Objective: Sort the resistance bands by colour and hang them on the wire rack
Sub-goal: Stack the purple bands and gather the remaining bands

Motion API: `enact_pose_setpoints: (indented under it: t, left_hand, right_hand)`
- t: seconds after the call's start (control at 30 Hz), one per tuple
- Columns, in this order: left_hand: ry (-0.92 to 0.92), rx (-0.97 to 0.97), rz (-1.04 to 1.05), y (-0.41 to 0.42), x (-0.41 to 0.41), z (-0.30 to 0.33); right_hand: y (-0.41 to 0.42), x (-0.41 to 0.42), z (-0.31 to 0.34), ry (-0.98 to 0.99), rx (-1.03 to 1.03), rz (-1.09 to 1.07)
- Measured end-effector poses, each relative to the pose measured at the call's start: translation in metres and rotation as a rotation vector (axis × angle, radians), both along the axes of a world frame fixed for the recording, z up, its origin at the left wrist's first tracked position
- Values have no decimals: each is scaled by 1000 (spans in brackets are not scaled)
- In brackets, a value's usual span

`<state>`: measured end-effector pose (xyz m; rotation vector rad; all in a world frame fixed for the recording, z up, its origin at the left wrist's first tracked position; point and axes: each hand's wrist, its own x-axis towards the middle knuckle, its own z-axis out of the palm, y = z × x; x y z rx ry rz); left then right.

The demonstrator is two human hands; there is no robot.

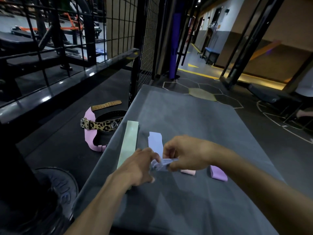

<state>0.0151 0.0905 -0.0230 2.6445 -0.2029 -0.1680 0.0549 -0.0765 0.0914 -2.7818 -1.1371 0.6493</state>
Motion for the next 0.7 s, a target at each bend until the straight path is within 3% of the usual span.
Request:
enact_pose_setpoints:
  t: [0.17,0.37,0.7]
  left_hand:
    - [60,-31,18,-5,-1,-1]
    - [89,-154,35,-2,3,-6]
    - [101,-195,399,-17,24,-5]
  right_hand:
    - [2,7,11,66,-43,6]
    - [21,71,8,-43,-44,-66]
    - [74,145,-48,-61,-211,-113]
